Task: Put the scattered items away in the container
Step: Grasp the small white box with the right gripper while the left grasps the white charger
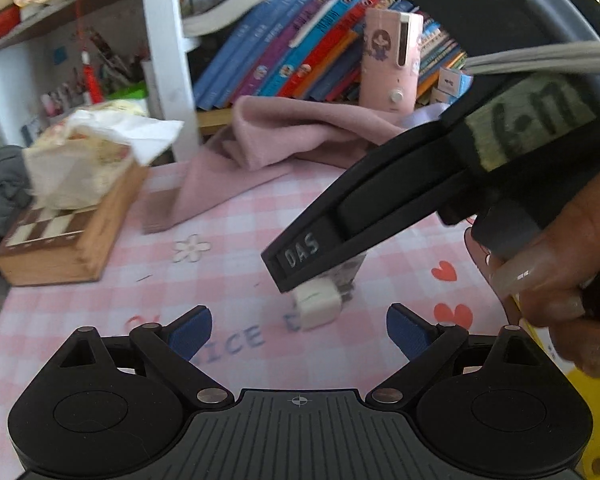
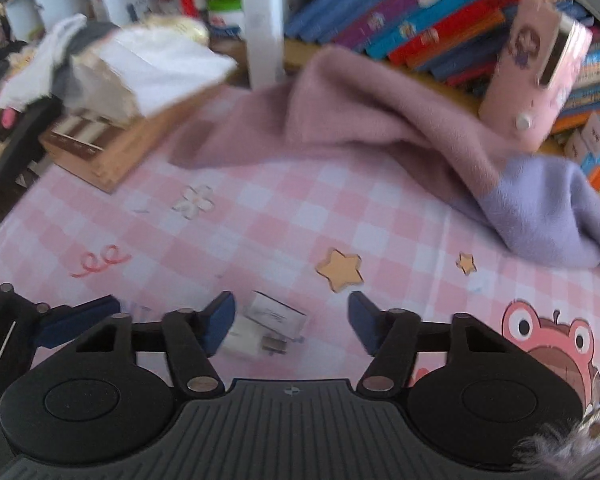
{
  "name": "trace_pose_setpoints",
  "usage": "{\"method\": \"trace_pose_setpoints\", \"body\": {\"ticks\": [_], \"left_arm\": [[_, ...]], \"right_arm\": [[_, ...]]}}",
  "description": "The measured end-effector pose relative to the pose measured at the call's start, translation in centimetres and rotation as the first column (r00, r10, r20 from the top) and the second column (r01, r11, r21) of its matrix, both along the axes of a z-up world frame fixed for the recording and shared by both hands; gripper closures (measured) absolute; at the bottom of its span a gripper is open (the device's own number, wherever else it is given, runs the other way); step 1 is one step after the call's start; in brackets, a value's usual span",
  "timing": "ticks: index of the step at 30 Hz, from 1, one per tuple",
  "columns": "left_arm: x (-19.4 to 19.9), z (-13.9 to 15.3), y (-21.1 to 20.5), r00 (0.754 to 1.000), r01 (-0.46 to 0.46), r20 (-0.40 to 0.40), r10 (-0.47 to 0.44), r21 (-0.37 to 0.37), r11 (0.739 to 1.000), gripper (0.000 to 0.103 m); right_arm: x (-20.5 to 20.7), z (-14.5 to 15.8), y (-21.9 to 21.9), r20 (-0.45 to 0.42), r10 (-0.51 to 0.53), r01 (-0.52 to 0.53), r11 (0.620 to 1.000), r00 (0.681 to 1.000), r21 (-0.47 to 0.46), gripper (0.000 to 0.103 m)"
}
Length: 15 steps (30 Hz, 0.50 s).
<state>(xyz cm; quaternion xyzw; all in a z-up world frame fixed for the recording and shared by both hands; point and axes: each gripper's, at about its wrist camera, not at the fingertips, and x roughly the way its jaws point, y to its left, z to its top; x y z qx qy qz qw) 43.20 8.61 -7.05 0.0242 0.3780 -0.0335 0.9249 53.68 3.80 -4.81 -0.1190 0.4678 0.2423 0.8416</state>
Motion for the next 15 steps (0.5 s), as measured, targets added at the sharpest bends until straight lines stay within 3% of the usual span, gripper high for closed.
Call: {"method": "trace_pose_setpoints", "body": {"ticks": [1, 3, 6, 8, 13, 15], "left_arm": [[0.4, -0.3, -0.2, 1.000, -0.001, -0.007, 0.001, -0.007, 1.000, 0.012], [1.2, -0.9, -0.5, 1.000, -0.003, -0.021, 0.002, -0.019, 1.000, 0.015], [2.2, -1.5, -1.0, 1.000, 0.000, -0.031, -0.001, -0.026, 1.000, 0.024], [2.9, -1.9, -1.3, 0.999, 0.002, -0.038, -0.003, -0.027, 1.000, 0.028], [3.4, -2.7, -1.6, 0.998, -0.009, -0.067, 0.007, -0.023, 1.000, 0.059], [3.2, -2.8, -1.4, 0.998, -0.010, -0.061, 0.008, -0.028, 1.000, 0.060]], "right_arm": [[0.4, -0.2, -0.3, -0.015, -0.010, 0.010, 1.000, 1.000, 0.001, 0.050], [0.9, -0.4, -1.0, -0.027, -0.029, 0.030, 0.999, 0.999, 0.015, 0.065], [1.4, -0.3, -2.0, -0.044, -0.053, 0.055, 0.997, 0.998, 0.051, 0.073], [1.7, -0.3, -2.2, -0.049, -0.058, 0.061, 0.996, 0.997, 0.061, 0.073], [2.0, -0.4, -2.2, -0.050, -0.066, 0.069, 0.995, 0.997, 0.069, 0.073], [2.1, -0.4, -2.0, -0.035, -0.072, 0.074, 0.996, 0.997, 0.056, 0.061]]}}
